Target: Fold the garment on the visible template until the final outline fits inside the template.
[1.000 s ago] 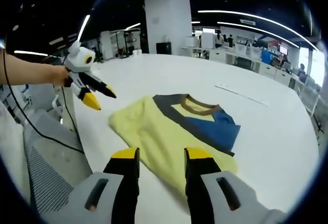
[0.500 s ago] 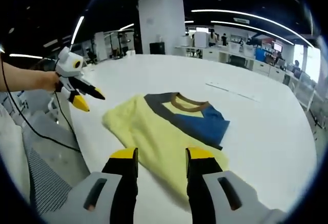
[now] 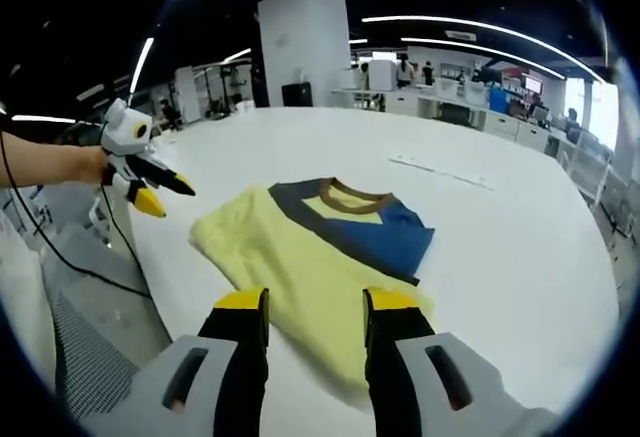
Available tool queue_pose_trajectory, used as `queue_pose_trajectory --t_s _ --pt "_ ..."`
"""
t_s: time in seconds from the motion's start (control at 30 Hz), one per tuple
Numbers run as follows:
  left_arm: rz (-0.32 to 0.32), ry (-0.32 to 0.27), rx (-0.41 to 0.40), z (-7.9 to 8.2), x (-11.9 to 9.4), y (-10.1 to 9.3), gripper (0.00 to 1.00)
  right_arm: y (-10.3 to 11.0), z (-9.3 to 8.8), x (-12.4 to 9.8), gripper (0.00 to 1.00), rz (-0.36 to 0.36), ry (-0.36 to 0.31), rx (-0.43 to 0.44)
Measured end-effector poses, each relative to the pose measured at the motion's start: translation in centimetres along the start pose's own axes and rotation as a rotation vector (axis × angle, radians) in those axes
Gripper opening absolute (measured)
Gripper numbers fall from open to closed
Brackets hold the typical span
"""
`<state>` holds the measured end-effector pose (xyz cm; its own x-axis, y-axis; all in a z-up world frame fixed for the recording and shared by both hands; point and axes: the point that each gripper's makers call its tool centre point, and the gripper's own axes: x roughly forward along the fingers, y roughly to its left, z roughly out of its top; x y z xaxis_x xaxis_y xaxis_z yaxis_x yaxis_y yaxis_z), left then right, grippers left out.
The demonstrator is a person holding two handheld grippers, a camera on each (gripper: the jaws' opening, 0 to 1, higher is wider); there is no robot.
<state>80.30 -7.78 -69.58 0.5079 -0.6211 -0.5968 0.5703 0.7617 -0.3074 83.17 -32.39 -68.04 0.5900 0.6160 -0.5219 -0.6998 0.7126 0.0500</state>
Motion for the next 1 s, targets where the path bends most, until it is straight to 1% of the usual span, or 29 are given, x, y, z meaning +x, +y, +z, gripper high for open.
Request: queue_pose_trajectory --t_s 0.17,0.27,0.47,0.6,0.63,0.67,0.7,0.8,0.83,0.93,1.0 --pt "0.010 -0.019 -0.049 0.6 0.7 1.3 0.60 -1.4 -0.4 0.3 0.39 -0.016 0.005 0.069" --pt "0.011 -0.037 -0.083 1.2 1.1 2.2 0.60 -2.2 -0.9 0.7 0.39 -0.021 0.018 0.070" --pt "0.014 -0.052 -0.114 2.1 1.7 3.7 0.60 -3.9 -1.5 1.1 0.39 -0.035 0.027 0.129" --pt "0.003 -0.095 -0.187 3.2 2.2 4.7 0.59 -5.2 -2.4 1.5 0.40 -0.041 0.048 0.195" --pt "0.004 -0.099 -0.206 3.3 2.4 5.1 0.59 -5.6 -3.0 1.7 0.39 -0.046 0.072 0.232" --pt "0.009 -0.095 -0.217 3.3 2.6 5.4 0.59 -5.8 -3.4 1.8 0.39 -0.048 0.088 0.260" --pt "0.021 -0.079 -0.232 3.2 2.8 5.9 0.59 -6.5 -3.5 2.0 0.39 -0.054 0.082 0.272" --pt "0.024 -0.066 -0.224 3.2 3.3 6.5 0.60 -7.6 -4.1 2.4 0.39 -0.069 0.099 0.303" --pt "0.016 -0.054 -0.245 3.2 3.7 6.6 0.60 -8.2 -4.5 2.7 0.39 -0.075 0.116 0.318" --pt "0.003 -0.052 -0.267 3.5 4.3 6.9 0.59 -9.1 -5.4 3.3 0.40 -0.078 0.150 0.360" --pt "-0.006 -0.044 -0.288 3.6 4.8 7.2 0.58 -9.7 -5.9 3.7 0.40 -0.080 0.159 0.388"
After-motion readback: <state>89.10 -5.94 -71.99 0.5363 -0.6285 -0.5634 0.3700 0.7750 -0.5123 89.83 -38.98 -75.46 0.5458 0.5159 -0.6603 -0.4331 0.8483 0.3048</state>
